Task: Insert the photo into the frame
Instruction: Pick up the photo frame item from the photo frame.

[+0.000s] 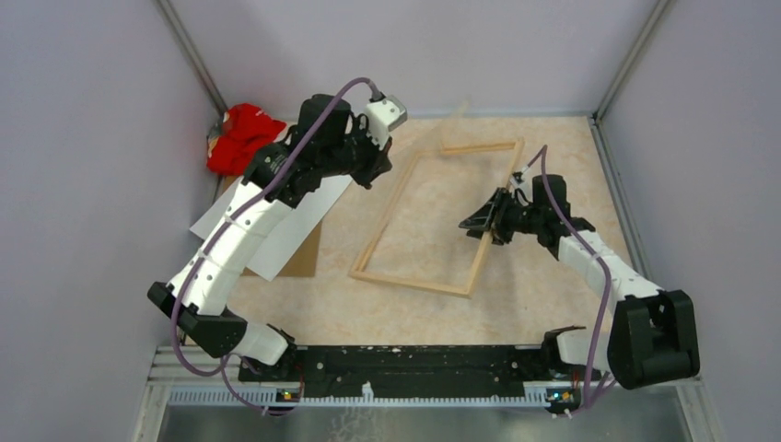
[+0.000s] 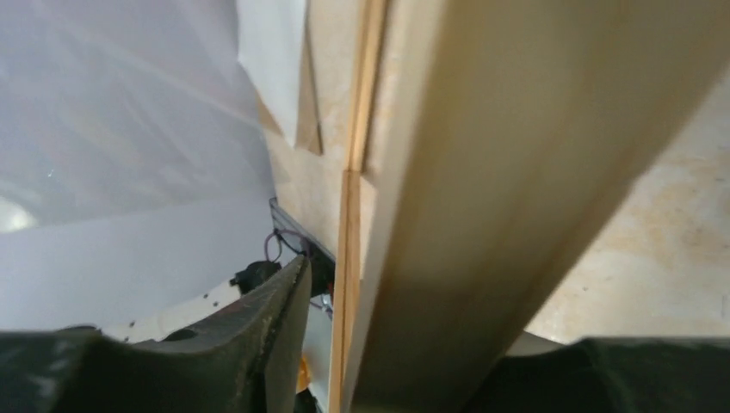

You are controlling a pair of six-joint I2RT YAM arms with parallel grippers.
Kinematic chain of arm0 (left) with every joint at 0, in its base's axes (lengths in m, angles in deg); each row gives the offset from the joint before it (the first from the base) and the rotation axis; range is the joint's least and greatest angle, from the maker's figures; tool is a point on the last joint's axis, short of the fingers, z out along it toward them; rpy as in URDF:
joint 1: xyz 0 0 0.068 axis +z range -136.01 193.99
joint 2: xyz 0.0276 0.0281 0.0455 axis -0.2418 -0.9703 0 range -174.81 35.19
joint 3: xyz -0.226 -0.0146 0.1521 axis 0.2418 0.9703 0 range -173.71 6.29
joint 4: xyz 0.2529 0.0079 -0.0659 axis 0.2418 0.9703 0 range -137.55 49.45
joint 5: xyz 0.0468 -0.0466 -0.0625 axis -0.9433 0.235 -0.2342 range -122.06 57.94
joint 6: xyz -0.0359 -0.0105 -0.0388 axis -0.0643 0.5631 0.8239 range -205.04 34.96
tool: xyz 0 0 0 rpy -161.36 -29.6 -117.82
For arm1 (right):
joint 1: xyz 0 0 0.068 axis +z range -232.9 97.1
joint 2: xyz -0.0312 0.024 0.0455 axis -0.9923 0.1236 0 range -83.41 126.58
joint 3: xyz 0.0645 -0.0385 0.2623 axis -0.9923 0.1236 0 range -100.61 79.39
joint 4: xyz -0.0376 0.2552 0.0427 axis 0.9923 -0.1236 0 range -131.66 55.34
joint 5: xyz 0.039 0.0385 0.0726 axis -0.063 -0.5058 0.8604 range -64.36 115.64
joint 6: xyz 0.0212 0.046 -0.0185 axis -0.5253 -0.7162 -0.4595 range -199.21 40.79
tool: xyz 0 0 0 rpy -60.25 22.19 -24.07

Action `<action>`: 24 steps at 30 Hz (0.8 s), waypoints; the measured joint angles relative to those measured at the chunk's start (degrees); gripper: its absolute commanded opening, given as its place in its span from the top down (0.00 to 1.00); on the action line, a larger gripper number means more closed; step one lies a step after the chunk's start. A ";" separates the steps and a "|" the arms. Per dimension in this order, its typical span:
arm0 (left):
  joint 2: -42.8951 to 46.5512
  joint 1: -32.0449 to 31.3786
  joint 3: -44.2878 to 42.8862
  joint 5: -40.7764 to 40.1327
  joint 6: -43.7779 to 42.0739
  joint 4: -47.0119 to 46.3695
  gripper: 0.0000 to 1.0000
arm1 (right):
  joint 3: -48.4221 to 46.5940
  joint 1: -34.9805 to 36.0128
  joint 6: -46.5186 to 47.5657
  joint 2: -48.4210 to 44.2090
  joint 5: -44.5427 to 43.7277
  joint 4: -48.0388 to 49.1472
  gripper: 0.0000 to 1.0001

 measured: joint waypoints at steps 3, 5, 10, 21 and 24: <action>0.15 0.22 -2.60 0.33 -1.11 0.31 1.00 | -2.25 -0.04 5.73 3.61 -2.73 -5.68 0.73; 0.33 0.26 -3.98 0.11 -2.29 0.39 1.00 | -3.45 -0.11 9.01 5.88 -4.72 -9.05 0.76; 1.01 0.33 -6.32 0.28 -5.68 0.46 1.00 | -5.73 -0.28 14.40 11.17 -7.45 -14.10 0.76; 1.97 0.33 -9.77 -2.73 -13.35 -0.09 1.00 | -9.11 0.24 21.18 25.75 -17.38 -15.65 0.39; 2.64 0.33 -9.01 -4.83 -14.05 -0.81 1.00 | -11.76 0.57 21.88 26.64 -17.77 -16.13 0.20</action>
